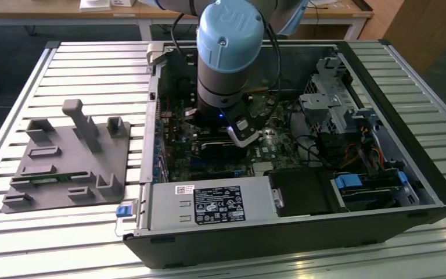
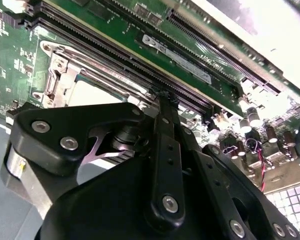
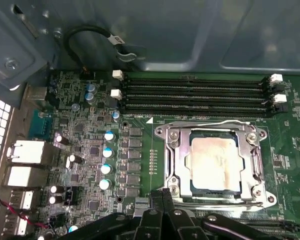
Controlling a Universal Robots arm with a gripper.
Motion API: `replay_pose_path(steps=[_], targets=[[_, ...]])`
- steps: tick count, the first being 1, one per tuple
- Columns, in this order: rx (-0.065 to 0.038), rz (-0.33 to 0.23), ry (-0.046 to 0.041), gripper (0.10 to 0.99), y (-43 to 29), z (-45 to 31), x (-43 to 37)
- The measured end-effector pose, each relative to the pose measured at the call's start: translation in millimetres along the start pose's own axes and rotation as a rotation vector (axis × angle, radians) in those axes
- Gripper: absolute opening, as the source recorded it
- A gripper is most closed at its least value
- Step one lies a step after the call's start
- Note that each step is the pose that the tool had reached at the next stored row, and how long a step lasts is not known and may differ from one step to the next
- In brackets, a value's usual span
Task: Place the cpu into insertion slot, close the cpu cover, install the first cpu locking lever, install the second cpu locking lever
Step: 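Install the second cpu locking lever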
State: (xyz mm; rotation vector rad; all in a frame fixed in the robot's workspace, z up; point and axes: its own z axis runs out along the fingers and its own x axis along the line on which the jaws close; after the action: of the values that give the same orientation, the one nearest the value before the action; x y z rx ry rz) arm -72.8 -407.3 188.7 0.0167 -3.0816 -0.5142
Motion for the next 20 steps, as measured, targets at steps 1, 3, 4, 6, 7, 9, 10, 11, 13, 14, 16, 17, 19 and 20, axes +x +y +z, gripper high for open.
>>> replay_pose_path(steps=[1,3,4,6,7,9,10,11,13,14,16,17,19,20], targets=[[-0.003,0.000,0.0000,0.106,0.3,0.5,0.1],[-0.006,0.000,-0.0002,0.106,0.4,1.4,0.2],[-0.006,0.000,-0.0001,0.106,0.4,1.5,0.3],[-0.006,0.000,0.0000,0.106,0.5,1.4,0.5],[-0.006,0.000,-0.0001,0.106,0.8,0.4,0.6],[-0.007,0.000,-0.0004,0.106,2.3,-3.5,0.7],[-0.006,0.000,-0.0002,0.106,3.1,-6.2,0.8],[-0.006,0.000,-0.0001,0.106,3.9,-8.3,0.8],[-0.006,0.000,-0.0002,0.106,5.2,-12.2,0.9],[-0.006,0.000,-0.0002,0.106,5.7,-13.8,0.9],[-0.006,0.000,-0.0001,0.106,7.1,-17.6,1.0],[-0.006,0.000,-0.0001,0.106,7.7,-19.5,1.0],[-0.007,0.000,-0.0001,0.106,9.2,-23.8,1.1],[-0.007,0.000,-0.0001,0.106,10.0,-26.1,1.1]])
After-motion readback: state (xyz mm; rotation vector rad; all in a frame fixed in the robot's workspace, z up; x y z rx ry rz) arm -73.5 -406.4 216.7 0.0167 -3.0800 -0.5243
